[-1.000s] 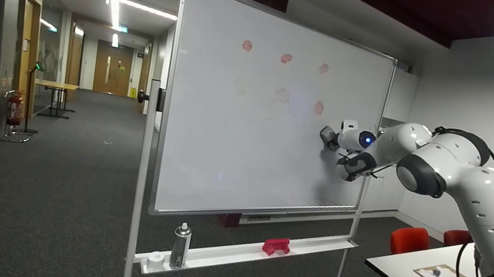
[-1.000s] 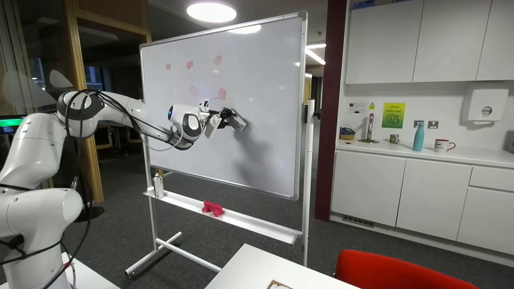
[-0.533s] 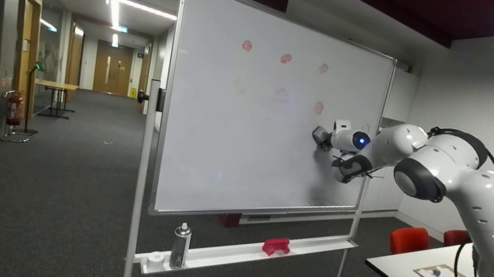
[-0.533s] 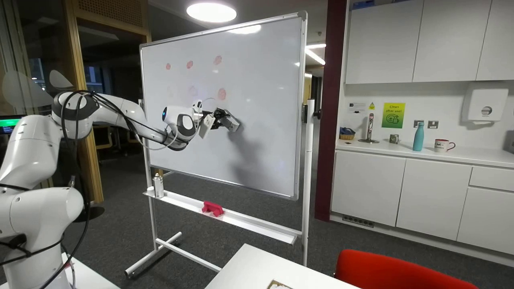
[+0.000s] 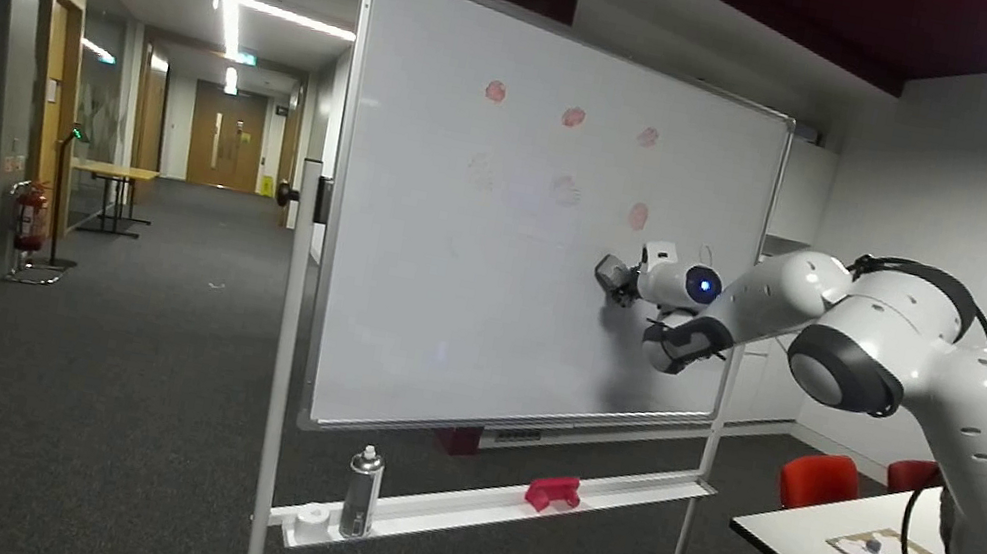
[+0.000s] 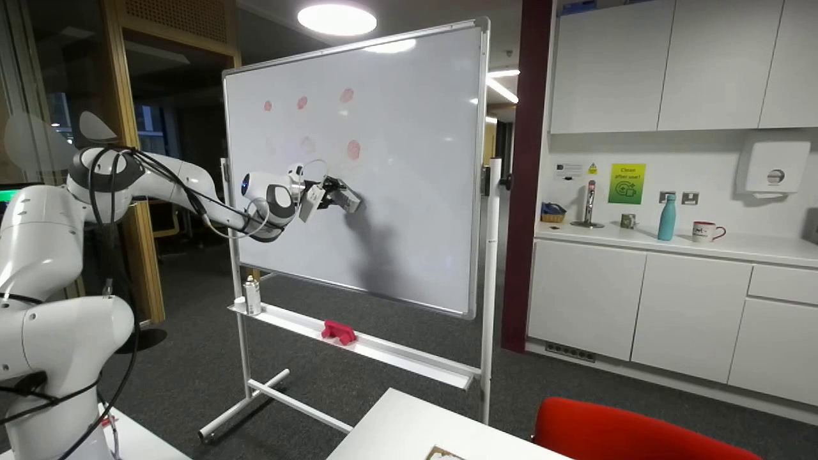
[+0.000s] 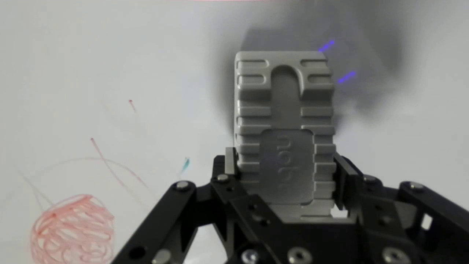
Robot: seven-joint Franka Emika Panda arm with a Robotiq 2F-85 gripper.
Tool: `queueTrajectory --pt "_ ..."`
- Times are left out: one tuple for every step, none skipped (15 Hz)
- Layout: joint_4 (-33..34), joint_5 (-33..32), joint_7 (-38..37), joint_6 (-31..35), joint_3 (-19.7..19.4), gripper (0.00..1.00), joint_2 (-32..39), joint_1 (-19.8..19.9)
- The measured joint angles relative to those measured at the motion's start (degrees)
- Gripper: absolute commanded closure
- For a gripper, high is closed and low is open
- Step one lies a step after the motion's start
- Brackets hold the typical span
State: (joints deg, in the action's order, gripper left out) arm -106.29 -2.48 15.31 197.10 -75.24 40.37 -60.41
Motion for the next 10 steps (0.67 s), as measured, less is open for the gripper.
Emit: queueTrajectory --pt "-0.1 0.0 0.0 0.0 0.0 0.65 0.3 -0.5" --pt "-0.1 0.0 0.0 0.0 0.0 0.65 0.6 -0.8" --pt "-0.1 0.0 0.0 0.0 -0.1 0.65 0.9 -1.0" --pt "-0.1 0.0 0.0 0.0 -0.1 0.65 0.9 -1.0" --pt "-0.1 0.0 0.0 0.0 -0.1 0.65 0.9 -1.0" --pt "-0.1 0.0 0.0 0.1 -0.2 0.65 0.9 -1.0" --pt "-0.2 0.0 0.0 0.4 -0.2 0.65 0.9 -0.8" --pt "-0.3 -0.2 0.3 1.1 -0.2 0.65 0.9 -0.6" --pt "-0.1 -0.6 0.9 1.0 -0.2 0.65 0.9 -0.3" --pt "0.3 -1.2 1.4 0.9 -0.2 0.65 0.8 0.1"
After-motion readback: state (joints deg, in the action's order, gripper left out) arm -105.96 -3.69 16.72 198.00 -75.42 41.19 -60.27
